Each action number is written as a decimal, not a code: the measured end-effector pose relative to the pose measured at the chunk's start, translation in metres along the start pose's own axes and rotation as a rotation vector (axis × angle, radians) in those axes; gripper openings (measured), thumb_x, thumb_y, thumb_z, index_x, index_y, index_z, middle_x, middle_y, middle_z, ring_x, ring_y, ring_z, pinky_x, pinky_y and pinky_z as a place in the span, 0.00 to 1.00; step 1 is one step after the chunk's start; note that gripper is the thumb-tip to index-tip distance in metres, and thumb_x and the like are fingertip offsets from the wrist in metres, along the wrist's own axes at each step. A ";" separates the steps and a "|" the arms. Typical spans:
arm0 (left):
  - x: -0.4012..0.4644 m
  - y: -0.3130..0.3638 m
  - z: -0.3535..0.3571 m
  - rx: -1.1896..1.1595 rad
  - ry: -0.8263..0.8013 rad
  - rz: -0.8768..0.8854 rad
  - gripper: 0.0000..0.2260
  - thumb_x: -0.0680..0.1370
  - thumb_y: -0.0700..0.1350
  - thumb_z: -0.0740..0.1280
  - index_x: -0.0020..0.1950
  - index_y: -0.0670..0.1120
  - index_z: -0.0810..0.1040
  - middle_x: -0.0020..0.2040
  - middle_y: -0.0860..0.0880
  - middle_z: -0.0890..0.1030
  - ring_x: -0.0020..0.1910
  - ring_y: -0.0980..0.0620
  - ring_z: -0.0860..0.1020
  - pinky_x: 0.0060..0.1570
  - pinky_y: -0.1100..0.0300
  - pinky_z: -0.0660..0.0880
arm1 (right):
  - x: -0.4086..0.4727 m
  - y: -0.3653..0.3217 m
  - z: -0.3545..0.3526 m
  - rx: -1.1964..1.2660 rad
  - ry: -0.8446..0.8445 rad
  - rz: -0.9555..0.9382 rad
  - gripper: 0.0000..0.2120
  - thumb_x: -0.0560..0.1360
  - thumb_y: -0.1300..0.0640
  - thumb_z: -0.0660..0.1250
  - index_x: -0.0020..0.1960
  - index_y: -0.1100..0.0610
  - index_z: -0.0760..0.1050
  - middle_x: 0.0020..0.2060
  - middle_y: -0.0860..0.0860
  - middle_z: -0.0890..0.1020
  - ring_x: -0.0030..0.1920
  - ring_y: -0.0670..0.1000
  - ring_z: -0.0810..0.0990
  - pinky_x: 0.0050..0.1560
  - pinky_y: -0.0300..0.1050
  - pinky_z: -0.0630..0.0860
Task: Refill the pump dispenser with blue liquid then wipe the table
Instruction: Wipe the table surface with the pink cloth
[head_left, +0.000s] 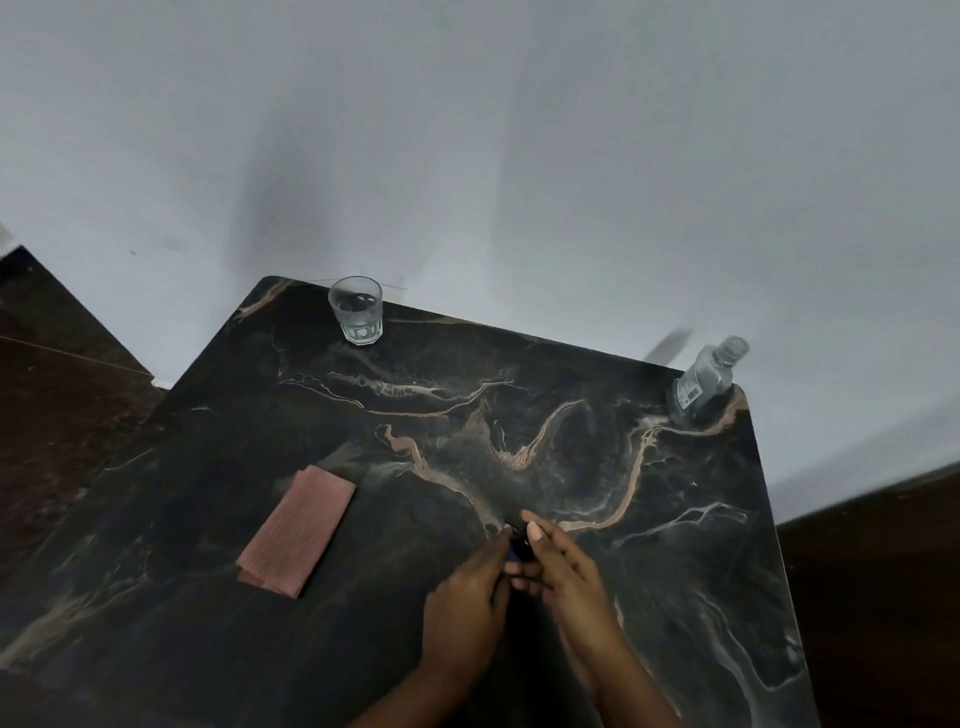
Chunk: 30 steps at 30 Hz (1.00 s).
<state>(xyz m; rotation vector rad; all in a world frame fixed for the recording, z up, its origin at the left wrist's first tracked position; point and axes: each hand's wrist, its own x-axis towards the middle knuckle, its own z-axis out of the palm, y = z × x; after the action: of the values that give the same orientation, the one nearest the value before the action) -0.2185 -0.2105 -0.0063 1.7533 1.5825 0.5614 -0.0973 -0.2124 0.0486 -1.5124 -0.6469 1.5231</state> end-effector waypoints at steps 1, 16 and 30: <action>0.000 0.000 0.000 0.011 0.009 0.001 0.23 0.79 0.49 0.60 0.73 0.64 0.63 0.69 0.64 0.73 0.63 0.60 0.77 0.53 0.64 0.75 | 0.001 0.001 -0.001 0.024 -0.009 0.003 0.21 0.71 0.46 0.68 0.61 0.52 0.79 0.52 0.56 0.85 0.48 0.55 0.84 0.47 0.43 0.79; -0.015 0.006 0.028 -0.531 0.029 -0.226 0.30 0.77 0.39 0.67 0.68 0.70 0.67 0.58 0.62 0.81 0.44 0.59 0.84 0.34 0.61 0.81 | 0.009 0.015 -0.002 0.154 0.061 -0.014 0.17 0.70 0.51 0.70 0.55 0.60 0.81 0.50 0.59 0.85 0.50 0.60 0.84 0.58 0.53 0.77; -0.013 0.026 0.057 -0.535 0.053 -0.501 0.21 0.81 0.53 0.59 0.74 0.62 0.63 0.59 0.54 0.82 0.57 0.54 0.81 0.58 0.56 0.76 | 0.011 0.019 0.000 0.140 0.083 -0.020 0.14 0.69 0.52 0.71 0.51 0.60 0.82 0.48 0.59 0.86 0.48 0.59 0.85 0.52 0.50 0.78</action>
<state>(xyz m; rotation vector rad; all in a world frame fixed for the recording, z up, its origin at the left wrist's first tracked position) -0.1614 -0.2349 -0.0230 0.9150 1.6353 0.6992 -0.1003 -0.2120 0.0267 -1.4504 -0.4961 1.4522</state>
